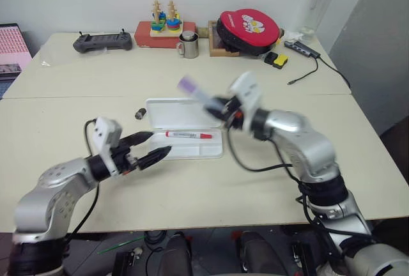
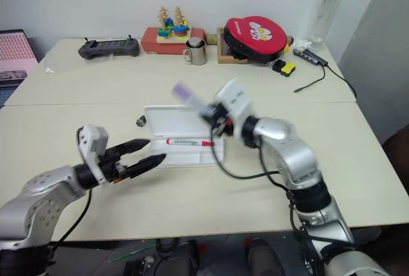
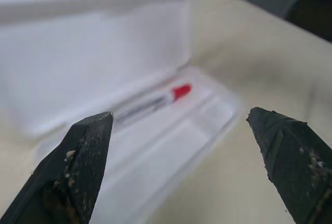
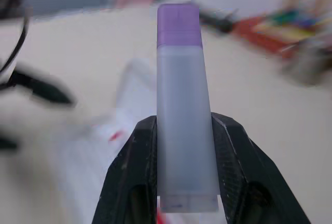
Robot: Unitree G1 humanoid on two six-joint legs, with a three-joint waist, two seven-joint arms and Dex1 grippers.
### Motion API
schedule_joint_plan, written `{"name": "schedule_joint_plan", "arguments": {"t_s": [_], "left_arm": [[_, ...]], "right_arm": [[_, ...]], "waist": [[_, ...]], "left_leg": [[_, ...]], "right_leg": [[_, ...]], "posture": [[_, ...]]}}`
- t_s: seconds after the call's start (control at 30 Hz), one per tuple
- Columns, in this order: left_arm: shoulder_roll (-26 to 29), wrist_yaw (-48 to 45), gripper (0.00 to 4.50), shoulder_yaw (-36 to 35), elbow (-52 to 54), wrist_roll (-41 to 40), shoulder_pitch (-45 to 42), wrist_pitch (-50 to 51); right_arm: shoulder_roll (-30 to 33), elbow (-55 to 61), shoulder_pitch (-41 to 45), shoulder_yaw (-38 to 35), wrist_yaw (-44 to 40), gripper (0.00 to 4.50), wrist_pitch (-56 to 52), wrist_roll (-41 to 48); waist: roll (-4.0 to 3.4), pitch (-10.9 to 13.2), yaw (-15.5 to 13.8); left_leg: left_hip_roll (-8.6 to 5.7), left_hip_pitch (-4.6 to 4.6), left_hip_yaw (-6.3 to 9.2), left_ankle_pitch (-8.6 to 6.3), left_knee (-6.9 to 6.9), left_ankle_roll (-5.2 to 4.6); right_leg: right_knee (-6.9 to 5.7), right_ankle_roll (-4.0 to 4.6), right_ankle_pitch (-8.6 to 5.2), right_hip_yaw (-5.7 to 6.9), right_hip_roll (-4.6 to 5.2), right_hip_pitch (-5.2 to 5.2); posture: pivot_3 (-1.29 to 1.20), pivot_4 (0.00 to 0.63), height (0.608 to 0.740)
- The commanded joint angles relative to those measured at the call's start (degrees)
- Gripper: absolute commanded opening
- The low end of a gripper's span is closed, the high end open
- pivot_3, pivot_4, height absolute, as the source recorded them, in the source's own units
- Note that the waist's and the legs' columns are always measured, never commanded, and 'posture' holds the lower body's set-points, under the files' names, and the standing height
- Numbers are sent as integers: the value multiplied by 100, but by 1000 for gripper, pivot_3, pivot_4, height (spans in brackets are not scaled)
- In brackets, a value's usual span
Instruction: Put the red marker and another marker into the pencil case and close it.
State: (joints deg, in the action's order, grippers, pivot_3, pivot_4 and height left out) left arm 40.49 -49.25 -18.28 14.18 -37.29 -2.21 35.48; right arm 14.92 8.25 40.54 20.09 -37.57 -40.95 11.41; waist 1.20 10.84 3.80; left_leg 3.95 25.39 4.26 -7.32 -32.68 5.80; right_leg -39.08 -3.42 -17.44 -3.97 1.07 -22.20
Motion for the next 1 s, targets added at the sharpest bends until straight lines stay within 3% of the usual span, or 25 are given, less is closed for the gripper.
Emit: {"name": "schedule_joint_plan", "arguments": {"t_s": [0.03, 0.2, 0.6, 0.67, 0.7, 1.0], "left_arm": [[75, 24, 4500, -437, 115, -53, 205, -187], [43, 142, 4500, -851, 271, -175, 527, -189], [-90, 471, 4500, -801, 605, -285, 573, -75], [-128, 567, 4500, -787, 514, -263, 461, -115], [-135, 599, 4500, -785, 480, -260, 416, -127], [-170, 829, 4500, -685, 114, -144, -24, -170]], "right_arm": [[-279, -1003, 628, 730, -517, 1093, 341, -324], [-545, -2396, 1159, 980, -825, 1093, 1165, -711], [-707, -2836, 1159, 1038, -1303, 1093, 1471, -1030], [-761, -2878, 1184, 978, -1273, 1797, 1480, -1069], [-775, -2888, 1191, 947, -1266, 1844, 1487, -1075], [-813, -2738, 1265, 590, -1245, 4197, 1430, -979]], "waist": [[0, 0, -73], [10, -5, -73], [10, -5, -85], [10, -5, -82], [10, -5, -84], [10, -5, -90]], "left_leg": [[-2, 4, -1, 0, -7, 1], [1, -10, -13, 1, -16, 3], [10, -8, -20, -1, 9, 5], [10, -8, -22, -1, 9, 6], [10, -8, -22, -1, 8, 6], [10, -8, -23, -1, 2, 6]], "right_leg": [[3, -5, -17, -2, 2, -1], [6, -11, -7, -7, 5, -9], [2, 0, 12, -6, -2, -4], [3, 0, 12, -7, -2, -5], [3, 0, 12, -7, -2, -4], [4, -9, 15, -7, -2, -3]], "posture": [[0, 150, 740], [0, 150, 740], [0, 150, 740], [0, 150, 740], [0, 150, 740], [0, 150, 740]]}}
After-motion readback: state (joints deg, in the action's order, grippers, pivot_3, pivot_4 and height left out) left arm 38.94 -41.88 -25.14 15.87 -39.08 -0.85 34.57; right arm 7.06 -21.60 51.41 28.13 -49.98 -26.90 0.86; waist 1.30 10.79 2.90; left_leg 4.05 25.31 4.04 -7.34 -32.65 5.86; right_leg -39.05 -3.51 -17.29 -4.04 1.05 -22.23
